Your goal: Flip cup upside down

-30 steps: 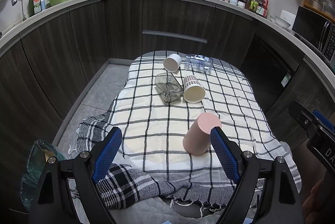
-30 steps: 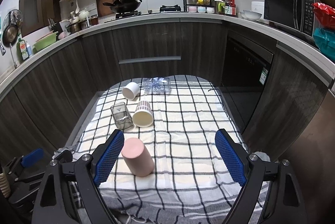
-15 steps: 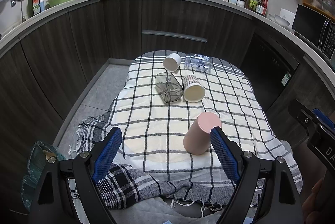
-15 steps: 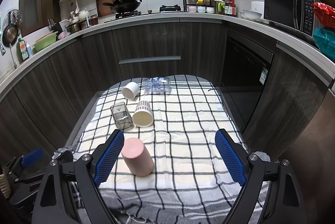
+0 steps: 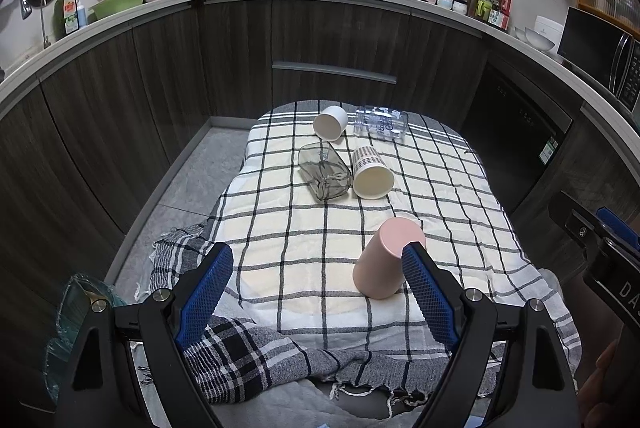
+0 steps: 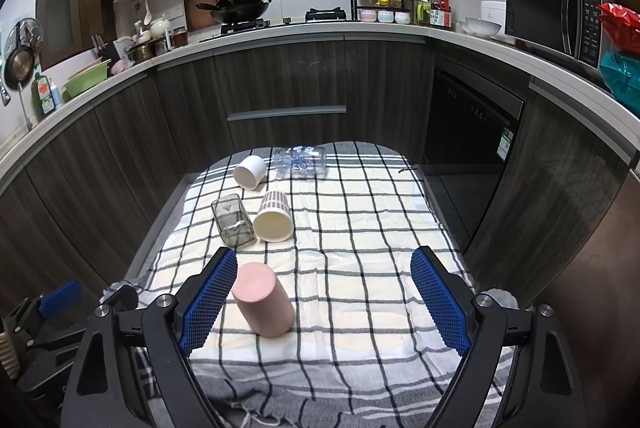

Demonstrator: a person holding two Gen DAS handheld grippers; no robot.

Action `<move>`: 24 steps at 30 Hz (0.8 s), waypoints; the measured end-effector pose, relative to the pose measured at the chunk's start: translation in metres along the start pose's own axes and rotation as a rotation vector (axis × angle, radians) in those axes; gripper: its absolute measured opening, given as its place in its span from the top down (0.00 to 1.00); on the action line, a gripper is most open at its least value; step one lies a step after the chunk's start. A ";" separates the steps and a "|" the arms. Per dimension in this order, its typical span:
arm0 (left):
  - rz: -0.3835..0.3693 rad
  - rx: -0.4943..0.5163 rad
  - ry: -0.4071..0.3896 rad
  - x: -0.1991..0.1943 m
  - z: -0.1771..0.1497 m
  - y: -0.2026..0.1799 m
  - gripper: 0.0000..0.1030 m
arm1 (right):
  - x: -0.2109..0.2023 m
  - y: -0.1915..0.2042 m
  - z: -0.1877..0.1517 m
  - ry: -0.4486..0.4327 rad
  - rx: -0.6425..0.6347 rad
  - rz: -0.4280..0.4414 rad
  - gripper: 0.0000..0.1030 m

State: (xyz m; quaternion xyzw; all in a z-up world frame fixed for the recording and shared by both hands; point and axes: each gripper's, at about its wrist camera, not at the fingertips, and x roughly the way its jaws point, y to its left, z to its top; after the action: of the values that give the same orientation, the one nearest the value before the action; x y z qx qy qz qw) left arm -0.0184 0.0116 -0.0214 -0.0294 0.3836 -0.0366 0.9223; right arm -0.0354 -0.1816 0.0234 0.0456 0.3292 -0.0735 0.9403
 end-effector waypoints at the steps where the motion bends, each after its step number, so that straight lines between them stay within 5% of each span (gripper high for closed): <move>1: 0.004 0.002 -0.003 0.000 0.000 0.000 0.16 | 0.000 0.000 0.000 0.001 0.000 0.000 0.14; 24: 0.042 0.021 -0.014 -0.003 0.003 -0.002 0.15 | 0.005 0.001 -0.004 0.012 0.006 -0.003 0.14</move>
State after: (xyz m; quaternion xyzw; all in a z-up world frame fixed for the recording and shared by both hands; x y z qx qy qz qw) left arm -0.0183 0.0098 -0.0171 -0.0117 0.3772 -0.0211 0.9258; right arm -0.0342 -0.1804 0.0173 0.0484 0.3346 -0.0756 0.9381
